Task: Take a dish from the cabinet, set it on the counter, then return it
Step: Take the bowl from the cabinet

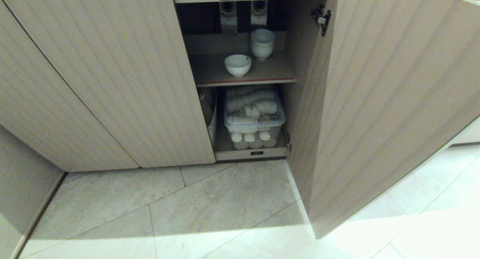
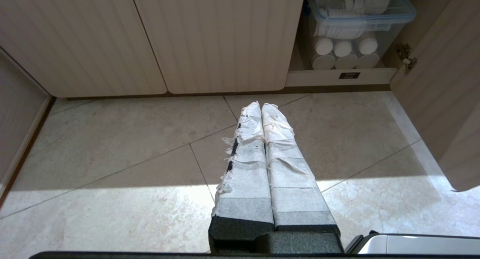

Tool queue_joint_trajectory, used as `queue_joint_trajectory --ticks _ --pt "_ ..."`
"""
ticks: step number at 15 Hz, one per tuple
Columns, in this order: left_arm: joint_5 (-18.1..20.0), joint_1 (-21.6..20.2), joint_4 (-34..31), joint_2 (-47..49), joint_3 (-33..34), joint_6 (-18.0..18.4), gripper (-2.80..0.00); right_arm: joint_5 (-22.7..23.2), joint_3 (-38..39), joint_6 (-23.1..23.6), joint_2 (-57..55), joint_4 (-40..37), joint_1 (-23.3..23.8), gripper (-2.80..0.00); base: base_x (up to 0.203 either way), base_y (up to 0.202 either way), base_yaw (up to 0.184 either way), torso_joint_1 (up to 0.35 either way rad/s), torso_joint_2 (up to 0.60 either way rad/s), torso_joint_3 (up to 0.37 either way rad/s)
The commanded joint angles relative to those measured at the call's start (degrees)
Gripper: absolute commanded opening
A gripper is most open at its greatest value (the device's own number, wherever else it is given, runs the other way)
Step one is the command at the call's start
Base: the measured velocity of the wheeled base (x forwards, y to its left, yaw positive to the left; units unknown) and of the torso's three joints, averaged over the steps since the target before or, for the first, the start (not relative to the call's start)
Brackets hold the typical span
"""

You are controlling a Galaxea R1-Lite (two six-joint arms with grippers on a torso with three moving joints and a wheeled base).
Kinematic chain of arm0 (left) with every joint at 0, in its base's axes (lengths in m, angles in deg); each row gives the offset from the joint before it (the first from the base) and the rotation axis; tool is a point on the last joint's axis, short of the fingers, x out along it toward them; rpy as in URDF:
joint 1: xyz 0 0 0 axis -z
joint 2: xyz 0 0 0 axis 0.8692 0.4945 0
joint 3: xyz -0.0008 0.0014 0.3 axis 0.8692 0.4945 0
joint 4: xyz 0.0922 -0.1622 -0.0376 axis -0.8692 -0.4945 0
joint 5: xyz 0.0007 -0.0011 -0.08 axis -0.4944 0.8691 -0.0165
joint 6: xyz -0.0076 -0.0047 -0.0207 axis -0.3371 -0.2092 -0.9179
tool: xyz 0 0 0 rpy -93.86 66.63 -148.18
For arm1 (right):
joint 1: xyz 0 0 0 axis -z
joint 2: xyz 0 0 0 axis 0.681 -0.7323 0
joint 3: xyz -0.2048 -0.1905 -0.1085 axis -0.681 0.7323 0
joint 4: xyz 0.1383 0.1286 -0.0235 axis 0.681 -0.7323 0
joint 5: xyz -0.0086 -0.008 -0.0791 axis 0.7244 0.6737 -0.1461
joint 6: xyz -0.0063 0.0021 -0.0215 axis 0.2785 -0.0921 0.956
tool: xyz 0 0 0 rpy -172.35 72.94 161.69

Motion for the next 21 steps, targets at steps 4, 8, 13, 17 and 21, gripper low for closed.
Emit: queue_joint_trajectory --ticks 4,8,13,17,21 --pt "0.0 0.0 0.0 0.0 0.0 0.0 -2.80 0.0 0.0 0.0 -0.1 0.0 0.0 -2.80 0.000 0.000 0.000 0.000 0.00 0.000" --pt "0.0 0.0 0.0 0.0 0.0 0.0 -2.80 0.0 0.0 0.0 -0.1 0.0 0.0 -2.80 0.000 0.000 0.000 0.000 0.00 0.000" --pt "0.0 0.0 0.0 0.0 0.0 0.0 -2.80 0.0 0.0 0.0 -0.1 0.0 0.0 -2.80 0.000 0.000 0.000 0.000 0.00 0.000" --pt "0.0 0.0 0.0 0.0 0.0 0.0 -2.80 0.0 0.0 0.0 -0.1 0.0 0.0 -2.80 0.000 0.000 0.000 0.000 0.00 0.000" --pt "0.0 0.0 0.0 0.0 0.0 0.0 -2.80 0.0 0.0 0.0 -0.1 0.0 0.0 -2.80 0.000 0.000 0.000 0.000 0.00 0.000"
